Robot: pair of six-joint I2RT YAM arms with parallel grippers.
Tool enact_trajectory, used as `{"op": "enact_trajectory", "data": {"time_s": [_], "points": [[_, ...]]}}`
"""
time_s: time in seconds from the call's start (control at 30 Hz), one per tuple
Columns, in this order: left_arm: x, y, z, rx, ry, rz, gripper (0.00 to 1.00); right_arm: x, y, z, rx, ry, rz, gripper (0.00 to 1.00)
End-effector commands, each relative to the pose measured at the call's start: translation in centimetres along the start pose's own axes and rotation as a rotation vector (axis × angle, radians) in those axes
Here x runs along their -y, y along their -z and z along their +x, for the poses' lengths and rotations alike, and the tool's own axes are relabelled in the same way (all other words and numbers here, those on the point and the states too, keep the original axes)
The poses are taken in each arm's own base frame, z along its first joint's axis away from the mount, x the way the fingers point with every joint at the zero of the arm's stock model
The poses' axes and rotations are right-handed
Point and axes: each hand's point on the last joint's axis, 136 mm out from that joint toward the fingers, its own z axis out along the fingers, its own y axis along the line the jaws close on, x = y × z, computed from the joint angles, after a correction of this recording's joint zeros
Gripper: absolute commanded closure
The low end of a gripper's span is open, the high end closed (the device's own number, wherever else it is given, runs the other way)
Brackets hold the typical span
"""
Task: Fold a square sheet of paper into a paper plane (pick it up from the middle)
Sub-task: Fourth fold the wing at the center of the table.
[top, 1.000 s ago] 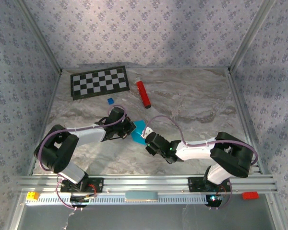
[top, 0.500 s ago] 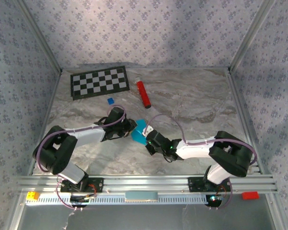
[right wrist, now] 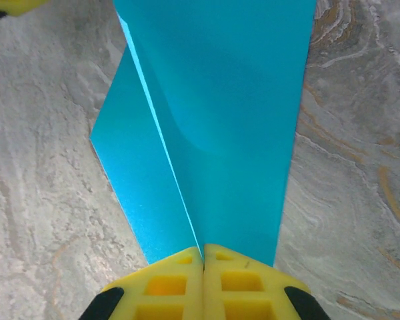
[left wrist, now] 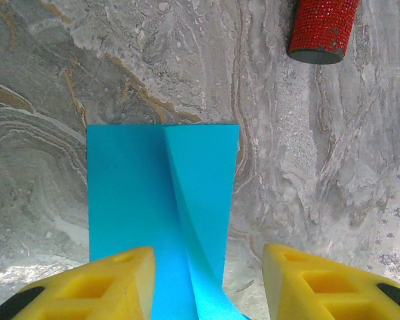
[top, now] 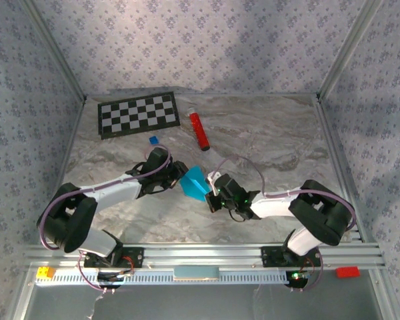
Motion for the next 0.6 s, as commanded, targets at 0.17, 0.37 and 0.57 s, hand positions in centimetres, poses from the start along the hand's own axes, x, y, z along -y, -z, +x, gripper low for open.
{"op": "enact_trajectory", "data": {"time_s": [0.17,0.37,0.57], "points": [[-0.6,-0.1,0.2,-0.009,-0.009,-0.021,0.7,-0.6,-0.4,-0.2,-0.047,-0.25,-0.202,1.0],[-0.5,-1.0,0.8,-0.044,-0.008,-0.006,0.81,-0.4,-1.2,0.6,-0.134,-0.363,-0.266,1.0],[-0.6,-1.6,1.1,-0.066,-0.014,-0.009,0.87,-0.1,-1.2,0.2,-0.143,-0.452,-0.307,1.0]]}}
